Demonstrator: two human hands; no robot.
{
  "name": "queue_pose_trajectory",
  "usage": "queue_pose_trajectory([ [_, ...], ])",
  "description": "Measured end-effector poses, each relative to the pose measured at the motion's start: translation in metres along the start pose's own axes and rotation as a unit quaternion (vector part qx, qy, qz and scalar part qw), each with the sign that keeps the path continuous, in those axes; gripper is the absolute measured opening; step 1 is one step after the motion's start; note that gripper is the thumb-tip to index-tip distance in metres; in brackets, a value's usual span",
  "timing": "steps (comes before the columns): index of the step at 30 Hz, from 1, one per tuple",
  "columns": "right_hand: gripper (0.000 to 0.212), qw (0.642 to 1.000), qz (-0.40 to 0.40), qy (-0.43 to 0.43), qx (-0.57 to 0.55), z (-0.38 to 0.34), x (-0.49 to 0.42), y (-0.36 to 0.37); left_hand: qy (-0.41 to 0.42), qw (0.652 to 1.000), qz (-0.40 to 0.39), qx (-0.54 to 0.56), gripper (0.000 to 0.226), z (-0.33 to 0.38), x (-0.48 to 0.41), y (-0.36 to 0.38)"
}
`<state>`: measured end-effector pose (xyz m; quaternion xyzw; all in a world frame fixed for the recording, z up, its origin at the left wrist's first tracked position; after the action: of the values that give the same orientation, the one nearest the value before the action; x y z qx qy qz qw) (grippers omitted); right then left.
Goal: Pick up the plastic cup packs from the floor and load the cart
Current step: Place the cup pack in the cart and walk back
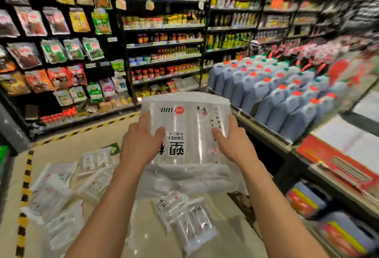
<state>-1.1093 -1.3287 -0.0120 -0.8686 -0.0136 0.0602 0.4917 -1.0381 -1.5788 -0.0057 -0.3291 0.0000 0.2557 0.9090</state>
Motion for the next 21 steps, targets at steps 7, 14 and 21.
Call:
queue_pose_trajectory([
  [7,0.08,0.982,0.093,0.156,0.05,0.11,0.106,-0.103,0.103,0.984,-0.144,0.036,0.067,0.106,0.066,0.085],
  [14,0.076,0.93,0.193,0.301,0.08,0.232,0.265,-0.213,0.226,0.93,-0.284,0.059,0.066,0.233,0.204,0.178],
  [21,0.08,0.863,0.238,0.438,0.083,0.355,0.456,-0.296,0.311,0.847,-0.422,0.09,0.066,0.335,0.401,0.266],
])
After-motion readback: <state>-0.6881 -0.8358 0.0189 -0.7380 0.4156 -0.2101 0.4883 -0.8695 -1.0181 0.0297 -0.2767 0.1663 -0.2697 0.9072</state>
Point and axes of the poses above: each hand's wrist, its own x-axis away from the middle knuckle, its own y-axis out of the palm, z = x × y, the point moved 5 cm from there along -x, towards the middle knuckle, and after that the axes turned 12 degrees about x, right-handed, at the moved point
